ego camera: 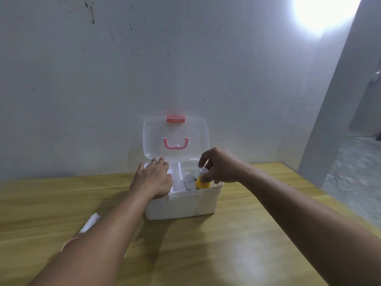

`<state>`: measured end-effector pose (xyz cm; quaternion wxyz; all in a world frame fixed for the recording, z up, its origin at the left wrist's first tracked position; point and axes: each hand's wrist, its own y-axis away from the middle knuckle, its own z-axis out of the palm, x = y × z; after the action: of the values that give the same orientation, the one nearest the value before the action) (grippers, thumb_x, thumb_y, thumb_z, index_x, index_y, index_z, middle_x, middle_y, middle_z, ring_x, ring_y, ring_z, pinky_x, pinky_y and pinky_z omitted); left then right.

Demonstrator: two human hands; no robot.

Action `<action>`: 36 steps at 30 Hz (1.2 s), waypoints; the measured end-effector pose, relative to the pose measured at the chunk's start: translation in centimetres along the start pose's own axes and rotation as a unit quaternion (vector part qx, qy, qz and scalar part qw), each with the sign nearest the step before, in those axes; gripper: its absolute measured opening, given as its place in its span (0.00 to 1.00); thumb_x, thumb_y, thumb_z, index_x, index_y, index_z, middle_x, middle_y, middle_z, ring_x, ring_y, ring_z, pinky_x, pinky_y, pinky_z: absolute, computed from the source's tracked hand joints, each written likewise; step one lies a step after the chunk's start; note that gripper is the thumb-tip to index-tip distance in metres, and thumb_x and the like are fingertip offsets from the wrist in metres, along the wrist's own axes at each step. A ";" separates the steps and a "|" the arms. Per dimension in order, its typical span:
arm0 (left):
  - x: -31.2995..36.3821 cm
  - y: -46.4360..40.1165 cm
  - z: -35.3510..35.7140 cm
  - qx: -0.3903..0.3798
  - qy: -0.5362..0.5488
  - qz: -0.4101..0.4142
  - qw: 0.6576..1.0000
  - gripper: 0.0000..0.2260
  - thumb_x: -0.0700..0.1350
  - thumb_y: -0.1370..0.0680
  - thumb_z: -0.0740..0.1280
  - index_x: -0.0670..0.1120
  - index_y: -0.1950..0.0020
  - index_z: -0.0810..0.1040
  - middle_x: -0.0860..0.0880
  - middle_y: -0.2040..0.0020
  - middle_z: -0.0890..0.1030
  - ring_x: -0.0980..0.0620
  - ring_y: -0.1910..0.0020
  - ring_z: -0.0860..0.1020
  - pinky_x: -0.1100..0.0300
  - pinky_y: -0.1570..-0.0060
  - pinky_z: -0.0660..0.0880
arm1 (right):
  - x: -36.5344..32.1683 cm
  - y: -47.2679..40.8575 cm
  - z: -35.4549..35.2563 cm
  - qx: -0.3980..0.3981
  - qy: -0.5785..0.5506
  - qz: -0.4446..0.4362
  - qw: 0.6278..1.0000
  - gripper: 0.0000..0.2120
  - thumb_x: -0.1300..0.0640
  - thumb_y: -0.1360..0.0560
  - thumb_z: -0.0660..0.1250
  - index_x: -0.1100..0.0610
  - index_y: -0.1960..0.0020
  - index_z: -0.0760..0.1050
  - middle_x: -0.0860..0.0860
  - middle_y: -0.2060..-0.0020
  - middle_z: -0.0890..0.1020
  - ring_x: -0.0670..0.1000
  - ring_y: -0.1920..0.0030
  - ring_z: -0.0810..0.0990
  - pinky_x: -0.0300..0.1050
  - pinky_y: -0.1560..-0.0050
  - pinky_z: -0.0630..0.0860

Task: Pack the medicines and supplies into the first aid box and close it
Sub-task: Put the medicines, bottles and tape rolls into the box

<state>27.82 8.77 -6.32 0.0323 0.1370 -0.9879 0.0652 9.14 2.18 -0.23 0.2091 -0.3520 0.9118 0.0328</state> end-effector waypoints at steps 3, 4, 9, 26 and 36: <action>0.0 0.1 0.0 0.002 0.015 -0.002 1.000 0.24 0.49 0.19 0.48 0.45 0.22 0.55 0.50 0.20 0.52 0.51 0.21 0.50 0.46 0.24 0.49 | -0.1 0.2 -0.4 -0.004 -0.008 0.005 1.000 0.22 0.62 0.34 0.78 0.59 0.42 0.78 0.56 0.52 0.84 0.54 0.64 0.85 0.52 0.61 0.84; 0.0 0.1 -0.1 0.009 0.029 -0.003 1.000 0.24 0.49 0.19 0.48 0.44 0.23 0.57 0.49 0.20 0.54 0.50 0.21 0.52 0.45 0.24 0.50 | -0.2 0.3 -0.6 -0.006 -0.010 0.002 1.000 0.21 0.64 0.34 0.78 0.59 0.42 0.78 0.56 0.53 0.84 0.55 0.63 0.85 0.52 0.61 0.84; -0.1 0.6 -0.9 0.072 0.210 -0.014 0.975 0.17 0.46 0.19 0.52 0.40 0.34 0.69 0.43 0.28 0.69 0.43 0.26 0.63 0.46 0.29 0.62 | -0.2 0.6 -1.4 0.038 0.030 -0.016 0.999 0.19 0.72 0.32 0.69 0.57 0.45 0.80 0.53 0.53 0.84 0.51 0.58 0.83 0.50 0.53 0.83; -6.3 7.2 -2.4 0.072 0.309 -0.025 0.948 0.17 0.42 0.20 0.61 0.42 0.31 0.74 0.46 0.27 0.70 0.50 0.26 0.66 0.62 0.30 0.60 | -5.7 4.3 4.3 0.108 0.121 -0.168 0.972 0.18 0.55 0.23 0.63 0.52 0.33 0.74 0.49 0.35 0.78 0.51 0.34 0.75 0.47 0.35 0.72; -12.0 13.5 -1.2 0.090 0.246 -0.114 0.958 0.15 0.44 0.25 0.67 0.48 0.38 0.80 0.48 0.35 0.79 0.51 0.35 0.76 0.59 0.38 0.71 | -4.8 4.8 9.4 0.080 0.246 -0.213 0.942 0.31 0.51 0.21 0.61 0.59 0.23 0.53 0.53 0.24 0.62 0.55 0.23 0.55 0.56 0.24 0.47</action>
<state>35.70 25.06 -7.79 0.2688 0.2304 -0.9174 0.1817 12.54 10.71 -7.33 0.0080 -0.5174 0.8381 -0.1729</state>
